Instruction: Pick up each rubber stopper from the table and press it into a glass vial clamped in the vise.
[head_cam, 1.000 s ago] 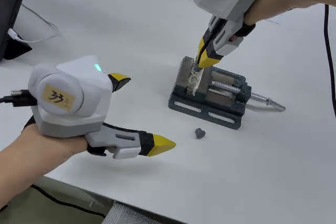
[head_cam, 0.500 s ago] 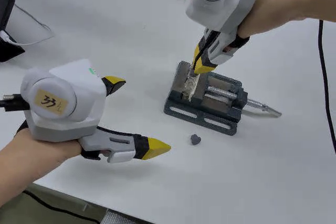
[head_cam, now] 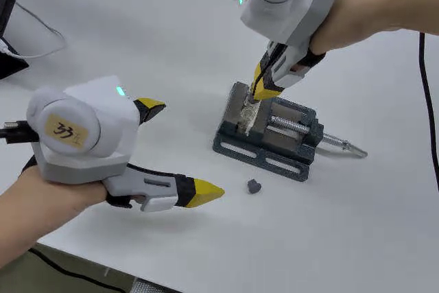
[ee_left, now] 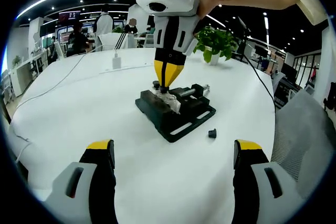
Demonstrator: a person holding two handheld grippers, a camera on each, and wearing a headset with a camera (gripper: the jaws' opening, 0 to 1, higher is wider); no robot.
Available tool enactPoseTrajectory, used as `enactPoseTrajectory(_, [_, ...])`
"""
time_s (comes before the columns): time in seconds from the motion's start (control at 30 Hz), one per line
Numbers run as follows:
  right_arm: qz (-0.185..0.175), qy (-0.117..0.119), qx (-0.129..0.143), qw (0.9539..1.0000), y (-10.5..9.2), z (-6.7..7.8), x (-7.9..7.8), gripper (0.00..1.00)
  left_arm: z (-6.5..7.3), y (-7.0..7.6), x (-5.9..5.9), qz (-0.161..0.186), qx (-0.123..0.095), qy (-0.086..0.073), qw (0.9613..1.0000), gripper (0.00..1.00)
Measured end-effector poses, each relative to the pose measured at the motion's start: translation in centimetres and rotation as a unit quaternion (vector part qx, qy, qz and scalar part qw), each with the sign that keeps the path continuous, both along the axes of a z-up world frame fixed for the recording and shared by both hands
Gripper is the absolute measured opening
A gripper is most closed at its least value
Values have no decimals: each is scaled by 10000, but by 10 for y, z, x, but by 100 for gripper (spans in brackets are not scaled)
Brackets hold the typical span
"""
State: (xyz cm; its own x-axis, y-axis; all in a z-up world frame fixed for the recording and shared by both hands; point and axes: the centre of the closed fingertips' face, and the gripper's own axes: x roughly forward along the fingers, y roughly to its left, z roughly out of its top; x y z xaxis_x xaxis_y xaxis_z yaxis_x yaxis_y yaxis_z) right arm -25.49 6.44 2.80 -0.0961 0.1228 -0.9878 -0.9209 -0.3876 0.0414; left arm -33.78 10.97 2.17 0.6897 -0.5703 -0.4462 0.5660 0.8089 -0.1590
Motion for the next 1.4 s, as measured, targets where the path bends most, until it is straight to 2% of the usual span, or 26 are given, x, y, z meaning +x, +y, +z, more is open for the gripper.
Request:
enactPoseTrajectory(0.1, [31,-48,-15,10000,-1,1,-2,0,-1,0,0,13,2,1,10000,93])
enactPoseTrajectory(0.27, [-235,25,64,9997,1,2,-1,0,-2,-1,2,15,-21,3,10000,93])
enactPoseTrajectory(0.47, [-299,-10,15,9996,5,1,-1,0,-1,-6,6,-32,-41,-9,10000,93])
enactPoseTrajectory(0.6, [-268,-16,-40,9996,6,-1,6,0,1,-8,8,-58,-51,-25,10000,93])
enactPoseTrajectory(0.63, [-438,36,-36,9990,6,-2,6,0,1,-8,8,-62,-53,-29,10000,93])
enactPoseTrajectory(0.77, [-456,15,-58,9989,6,-2,7,0,2,-8,9,-63,-45,-31,10000,93])
enactPoseTrajectory(0.83, [-284,-126,-86,9995,5,-2,5,0,2,-8,9,-56,-35,-39,10000,93])
enactPoseTrajectory(0.97, [-363,-84,-100,9993,6,-3,7,0,4,-9,7,-79,-2,-39,10000,93])
enactPoseTrajectory(1.03, [-405,-46,-55,9992,3,-2,6,0,8,-9,7,-61,-35,-63,10000,93])
enactPoseTrajectory(1.07, [-550,1,-26,9985,3,-2,5,0,9,-9,8,-53,-33,-77,10000,93])
enactPoseTrajectory(1.23, [-487,-49,55,9988,3,-2,3,0,15,-8,7,-38,-1,-106,9999,93])
enactPoseTrajectory(1.4, [-815,28,428,9958,1,2,0,0,23,-8,6,3,-12,-144,9999,93])
